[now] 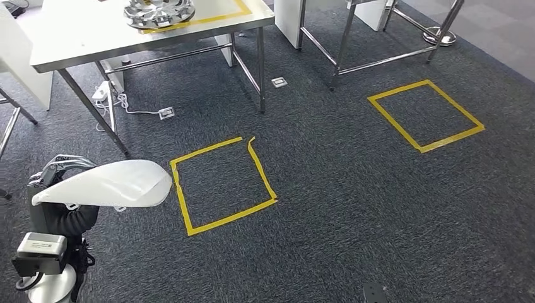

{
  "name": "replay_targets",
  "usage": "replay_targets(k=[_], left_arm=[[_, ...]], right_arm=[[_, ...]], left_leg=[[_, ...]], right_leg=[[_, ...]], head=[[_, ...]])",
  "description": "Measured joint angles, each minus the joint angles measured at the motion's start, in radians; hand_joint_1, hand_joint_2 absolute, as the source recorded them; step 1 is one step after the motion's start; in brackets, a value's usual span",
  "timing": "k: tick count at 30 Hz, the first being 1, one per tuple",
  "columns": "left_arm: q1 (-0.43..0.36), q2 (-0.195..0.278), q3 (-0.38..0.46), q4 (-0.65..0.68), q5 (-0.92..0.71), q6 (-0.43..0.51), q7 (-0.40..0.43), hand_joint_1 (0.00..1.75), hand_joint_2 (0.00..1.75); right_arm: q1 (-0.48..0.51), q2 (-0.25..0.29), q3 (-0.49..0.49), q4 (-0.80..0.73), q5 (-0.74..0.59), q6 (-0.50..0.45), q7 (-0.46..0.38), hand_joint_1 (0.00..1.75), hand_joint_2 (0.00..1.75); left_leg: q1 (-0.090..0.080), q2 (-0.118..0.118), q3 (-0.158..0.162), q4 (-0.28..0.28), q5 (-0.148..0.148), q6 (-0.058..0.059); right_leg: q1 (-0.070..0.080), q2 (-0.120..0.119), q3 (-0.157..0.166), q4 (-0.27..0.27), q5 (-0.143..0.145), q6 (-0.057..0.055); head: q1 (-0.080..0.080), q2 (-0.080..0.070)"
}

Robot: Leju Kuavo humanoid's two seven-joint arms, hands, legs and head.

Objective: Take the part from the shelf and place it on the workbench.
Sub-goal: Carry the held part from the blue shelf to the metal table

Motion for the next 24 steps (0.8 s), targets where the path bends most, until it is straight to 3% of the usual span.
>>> replay_targets(k=[1,3,5,6,8,10,12,14,15,18,22,24], left_arm=[[-0.004,0.001,0.000,0.002,0.000,0.001,0.000,1.75,1.75],[-0.011,0.000,0.000,0.007,0.001,0.002,0.000,1.75,1.75],[-0.012,-0.002,0.000,0.016,0.003,0.001,0.001,1.75,1.75],[-0.013,-0.002,0.000,0.020,0.004,0.000,0.001,1.75,1.75],[-0.018,-0.003,-0.002,0.030,0.005,-0.002,0.002,1.75,1.75],[-0.028,-0.004,-0.006,0.038,0.007,-0.003,0.002,1.75,1.75],[-0.038,-0.004,-0.011,0.045,0.011,-0.006,0.002,1.75,1.75],[-0.042,-0.004,-0.012,0.050,0.019,-0.009,0.003,1.75,1.75],[-0.046,-0.004,-0.013,0.052,0.024,-0.010,0.003,1.75,1.75],[-0.063,-0.004,-0.014,0.059,0.035,-0.014,0.007,1.75,1.75],[-0.071,-0.004,-0.015,0.064,0.043,-0.019,0.011,1.75,1.75],[-0.071,-0.004,-0.015,0.064,0.047,-0.020,0.012,1.75,1.75]], right_arm=[[-0.001,0.000,0.000,0.000,0.002,0.000,0.001,0.00,0.00],[0.000,0.000,0.000,0.000,0.003,0.002,0.003,0.00,0.00],[0.003,-0.001,0.000,0.000,0.003,0.003,0.007,0.00,0.00],[0.004,-0.001,0.000,0.000,0.002,0.003,0.008,0.00,0.00],[0.004,-0.001,0.000,0.000,-0.004,0.004,0.011,0.00,0.00],[0.003,-0.001,0.000,0.000,-0.012,0.005,0.016,0.00,0.00],[0.001,-0.001,-0.001,0.000,-0.022,0.003,0.018,0.00,0.00],[-0.004,0.000,-0.006,0.000,-0.032,0.001,0.016,0.00,0.00],[-0.005,0.001,-0.009,0.000,-0.035,0.000,0.016,0.00,0.00],[-0.006,0.002,-0.018,0.000,-0.037,0.000,0.015,0.00,0.00],[-0.006,0.002,-0.025,0.000,-0.040,0.000,0.013,0.00,0.00],[-0.006,0.002,-0.026,0.000,-0.041,0.000,0.012,0.00,0.00]], left_leg=[[0.004,-0.013,0.002,-0.003,0.002,0.006],[0.008,-0.038,0.003,-0.005,0.003,0.013],[0.008,-0.068,0.002,-0.003,0.002,0.015],[0.009,-0.083,0.003,-0.001,0.002,0.014],[0.012,-0.114,0.003,0.005,-0.001,0.009],[0.013,-0.138,-0.001,0.014,-0.005,-0.002],[0.013,-0.155,-0.007,0.015,-0.004,-0.016],[0.015,-0.165,-0.006,0.005,0.002,-0.029],[0.016,-0.165,-0.004,-0.001,0.007,-0.026],[0.012,-0.158,0.002,-0.012,0.015,-0.001],[0.013,-0.148,0.007,-0.018,0.015,0.000],[0.015,-0.145,0.008,-0.021,0.015,-0.012]], right_leg=[[-0.003,0.032,-0.013,0.032,-0.020,0.005],[-0.008,0.093,-0.074,0.153,-0.076,0.012],[-0.009,0.105,-0.138,0.263,-0.106,0.015],[-0.009,0.106,-0.149,0.271,-0.093,0.015],[-0.013,0.120,-0.117,0.173,-0.018,0.014],[-0.017,0.155,-0.068,0.051,0.033,0.012],[-0.017,0.172,-0.055,0.011,0.035,0.005],[-0.014,0.164,-0.051,0.004,0.042,-0.006],[-0.015,0.162,-0.049,-0.001,0.046,-0.008],[-0.018,0.162,-0.047,-0.009,0.054,-0.007],[-0.012,0.166,-0.047,-0.008,0.054,-0.018],[-0.010,0.168,-0.048,-0.007,0.053,-0.020]], head=[[0.001,0.000],[0.003,0.000],[0.005,0.000],[0.005,0.000],[0.005,0.000],[0.004,0.000],[0.004,0.000],[0.005,0.000],[0.004,0.000],[0.001,0.000],[0.001,0.000],[0.001,0.000]])
